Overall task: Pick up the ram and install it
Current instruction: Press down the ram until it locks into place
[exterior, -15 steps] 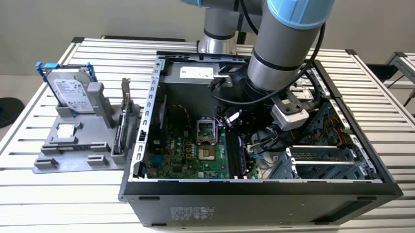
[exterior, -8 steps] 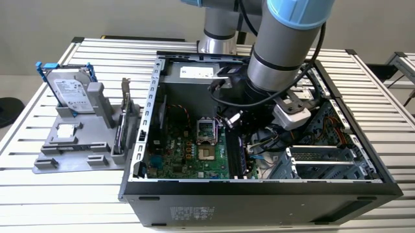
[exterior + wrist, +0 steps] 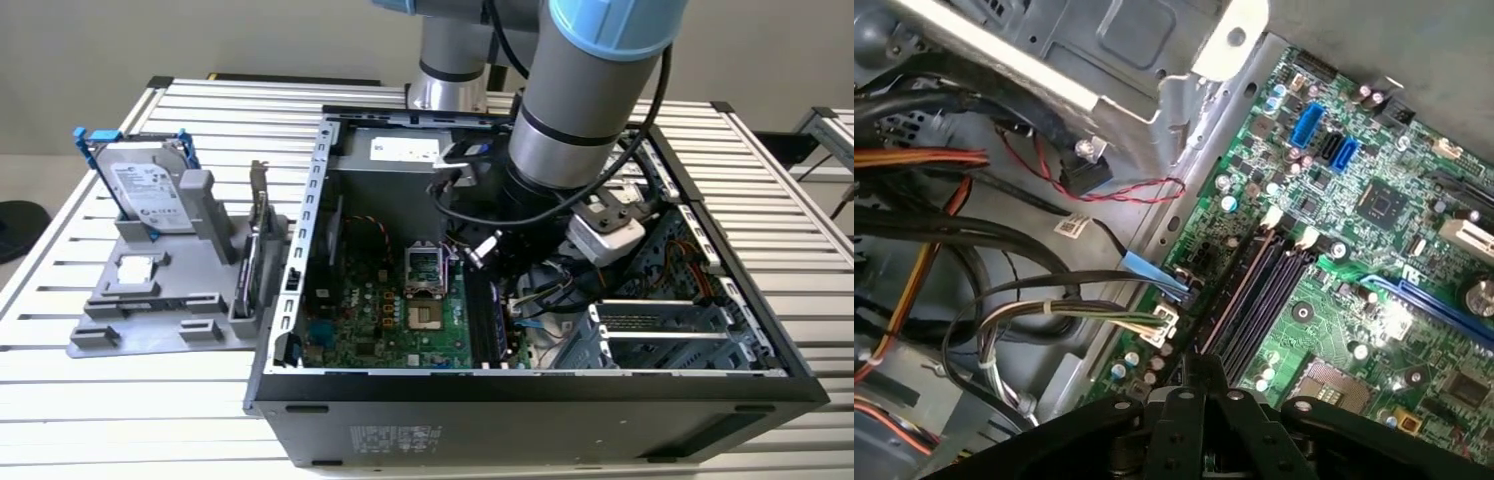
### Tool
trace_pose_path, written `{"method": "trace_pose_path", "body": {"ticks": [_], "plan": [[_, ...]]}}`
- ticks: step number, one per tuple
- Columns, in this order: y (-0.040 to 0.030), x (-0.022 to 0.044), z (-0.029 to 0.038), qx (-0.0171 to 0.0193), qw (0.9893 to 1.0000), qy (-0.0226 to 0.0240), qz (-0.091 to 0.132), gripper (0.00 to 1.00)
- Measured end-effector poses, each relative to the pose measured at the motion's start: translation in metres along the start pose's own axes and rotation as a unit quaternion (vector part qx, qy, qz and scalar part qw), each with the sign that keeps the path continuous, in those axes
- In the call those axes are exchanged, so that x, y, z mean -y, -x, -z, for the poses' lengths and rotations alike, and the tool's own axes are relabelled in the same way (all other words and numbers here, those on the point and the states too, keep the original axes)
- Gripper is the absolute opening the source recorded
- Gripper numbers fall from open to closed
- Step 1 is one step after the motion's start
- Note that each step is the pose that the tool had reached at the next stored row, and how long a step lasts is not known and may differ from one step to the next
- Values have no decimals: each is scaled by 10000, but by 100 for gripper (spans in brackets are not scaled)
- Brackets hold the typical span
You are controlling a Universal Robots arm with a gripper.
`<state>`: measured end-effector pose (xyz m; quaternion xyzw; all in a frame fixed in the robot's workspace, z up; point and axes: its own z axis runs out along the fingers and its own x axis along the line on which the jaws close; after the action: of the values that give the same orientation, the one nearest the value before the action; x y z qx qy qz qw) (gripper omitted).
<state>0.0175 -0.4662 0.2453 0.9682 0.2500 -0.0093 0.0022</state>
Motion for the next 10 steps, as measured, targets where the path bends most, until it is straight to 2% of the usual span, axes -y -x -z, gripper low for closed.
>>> {"method": "trace_pose_path", "body": {"ticks": [5,10], "plan": [[0,0,-1,1,9993,7,367,0],[3,2,-3,0,9971,14,757,0]]}}
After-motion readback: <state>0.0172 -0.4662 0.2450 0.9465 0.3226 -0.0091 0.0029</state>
